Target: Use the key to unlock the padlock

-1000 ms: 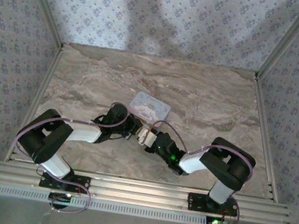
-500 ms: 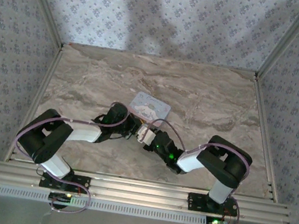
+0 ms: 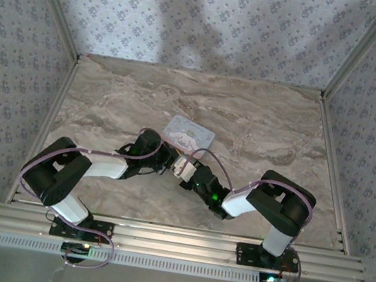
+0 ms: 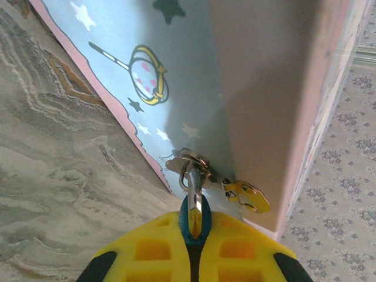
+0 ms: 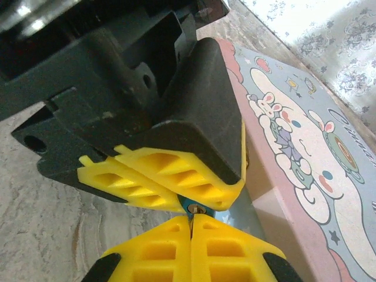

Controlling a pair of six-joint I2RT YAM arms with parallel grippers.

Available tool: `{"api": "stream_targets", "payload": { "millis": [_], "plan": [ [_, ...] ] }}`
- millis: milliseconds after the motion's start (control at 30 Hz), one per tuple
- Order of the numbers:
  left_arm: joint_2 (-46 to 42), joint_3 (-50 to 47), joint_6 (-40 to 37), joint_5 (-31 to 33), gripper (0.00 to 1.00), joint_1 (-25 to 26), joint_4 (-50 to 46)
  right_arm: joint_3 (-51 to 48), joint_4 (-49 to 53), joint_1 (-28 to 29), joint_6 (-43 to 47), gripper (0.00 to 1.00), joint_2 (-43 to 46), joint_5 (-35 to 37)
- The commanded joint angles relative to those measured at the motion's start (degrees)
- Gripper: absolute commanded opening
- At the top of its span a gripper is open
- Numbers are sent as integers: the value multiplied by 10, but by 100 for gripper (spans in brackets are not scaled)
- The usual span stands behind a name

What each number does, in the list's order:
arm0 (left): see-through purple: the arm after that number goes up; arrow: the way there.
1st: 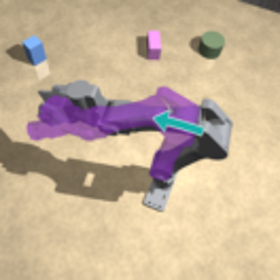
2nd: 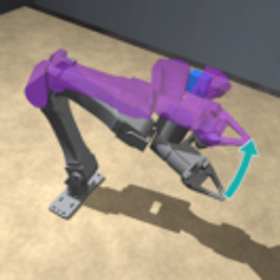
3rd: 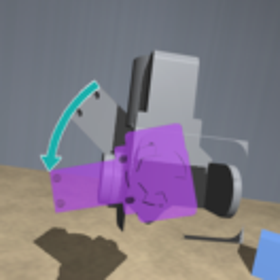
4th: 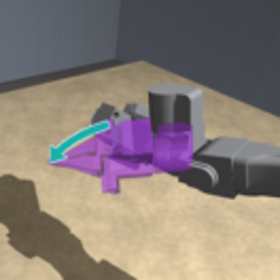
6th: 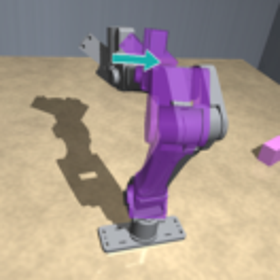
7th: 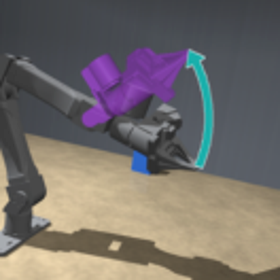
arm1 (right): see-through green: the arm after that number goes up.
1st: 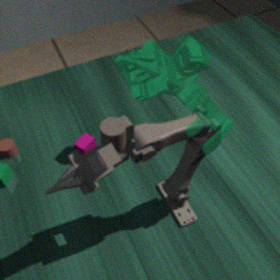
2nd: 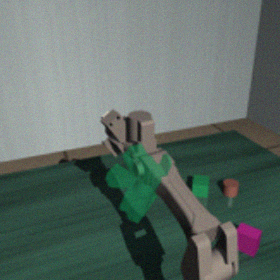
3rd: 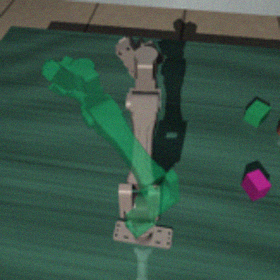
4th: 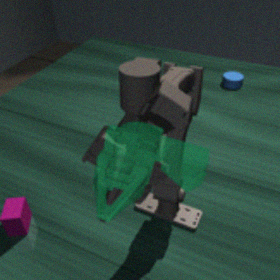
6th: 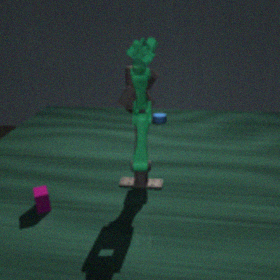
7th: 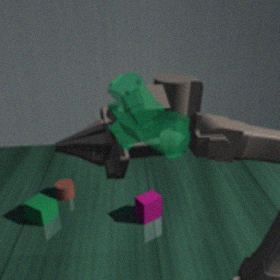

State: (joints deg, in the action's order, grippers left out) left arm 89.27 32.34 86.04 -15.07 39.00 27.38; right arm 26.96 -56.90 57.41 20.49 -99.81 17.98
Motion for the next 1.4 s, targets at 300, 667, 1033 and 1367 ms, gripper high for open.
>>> {"api": "stream_targets", "payload": {
  "millis": [300, 667, 1033, 1367],
  "plan": [
    [5, 17, 1, -22, 0, 5, 15, 8, 10, -8, -205, 0, 6, 7],
    [9, 20, -8, -16, 4, 7, 10, 4, 6, -12, -238, 0, -5, -7],
    [-32, 29, -53, -3, 31, -1, -52, 1, 18, -13, -246, 0, -7, -11],
    [-158, 53, -170, -9, 50, -75, -239, 7, 20, -13, -251, 0, -8, -13]
  ]
}}
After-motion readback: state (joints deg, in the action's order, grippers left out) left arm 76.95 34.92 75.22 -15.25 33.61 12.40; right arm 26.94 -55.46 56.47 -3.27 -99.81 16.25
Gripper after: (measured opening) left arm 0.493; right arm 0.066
